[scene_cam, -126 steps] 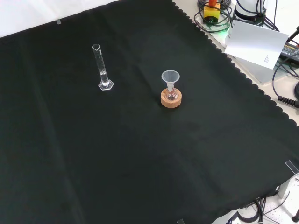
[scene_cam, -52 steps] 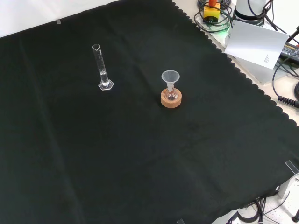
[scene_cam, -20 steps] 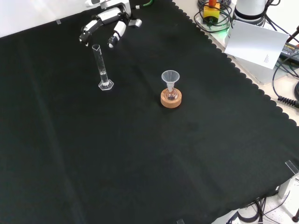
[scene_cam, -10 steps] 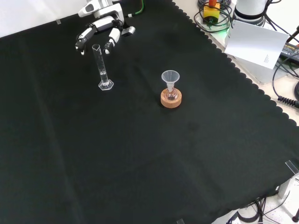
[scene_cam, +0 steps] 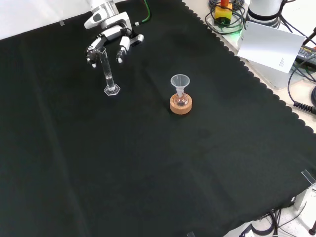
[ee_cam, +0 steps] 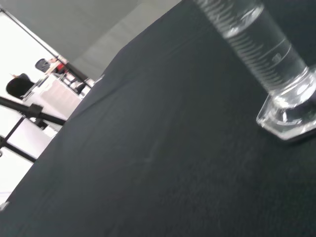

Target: Pick up the graduated cylinder.

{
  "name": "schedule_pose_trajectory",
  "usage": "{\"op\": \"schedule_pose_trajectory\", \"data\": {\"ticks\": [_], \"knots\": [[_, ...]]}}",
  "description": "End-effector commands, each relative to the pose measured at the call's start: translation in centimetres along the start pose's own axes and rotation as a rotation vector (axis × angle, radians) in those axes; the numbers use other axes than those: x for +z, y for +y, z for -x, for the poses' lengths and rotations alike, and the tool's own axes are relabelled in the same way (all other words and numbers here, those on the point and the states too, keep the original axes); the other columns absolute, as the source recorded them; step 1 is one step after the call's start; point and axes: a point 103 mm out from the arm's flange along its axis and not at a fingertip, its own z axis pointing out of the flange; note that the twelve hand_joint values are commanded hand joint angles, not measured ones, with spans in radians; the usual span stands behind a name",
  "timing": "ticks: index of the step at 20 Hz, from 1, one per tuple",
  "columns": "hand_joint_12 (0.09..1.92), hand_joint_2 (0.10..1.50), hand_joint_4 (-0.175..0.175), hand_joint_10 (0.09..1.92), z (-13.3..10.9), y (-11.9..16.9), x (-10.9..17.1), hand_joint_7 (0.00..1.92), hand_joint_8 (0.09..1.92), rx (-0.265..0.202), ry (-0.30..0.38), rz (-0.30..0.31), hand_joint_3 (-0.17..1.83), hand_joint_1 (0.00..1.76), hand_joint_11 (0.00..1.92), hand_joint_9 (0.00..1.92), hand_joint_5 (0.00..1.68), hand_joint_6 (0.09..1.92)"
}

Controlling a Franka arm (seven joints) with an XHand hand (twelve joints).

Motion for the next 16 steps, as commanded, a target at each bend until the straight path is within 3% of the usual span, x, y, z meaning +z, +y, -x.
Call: {"op": "schedule_pose_trajectory", "data": {"ticks": [1,11,16], "knots": [[1.32,0.98,-0.031,0.53,-0.3,0.1,1.2,0.37,0.59,-0.022,0.014,-0.023,-0.17,0.82,0.34,0.61,0.43,0.09],[1.30,0.98,-0.027,0.51,0.0,1.5,2.0,0.40,0.58,-0.009,0.029,0.039,-0.17,0.92,0.37,0.63,0.46,0.09],[1.29,0.99,-0.023,0.51,0.1,1.9,2.6,0.43,0.57,-0.010,0.068,0.062,-0.17,0.95,0.38,0.65,0.49,0.09]]}}
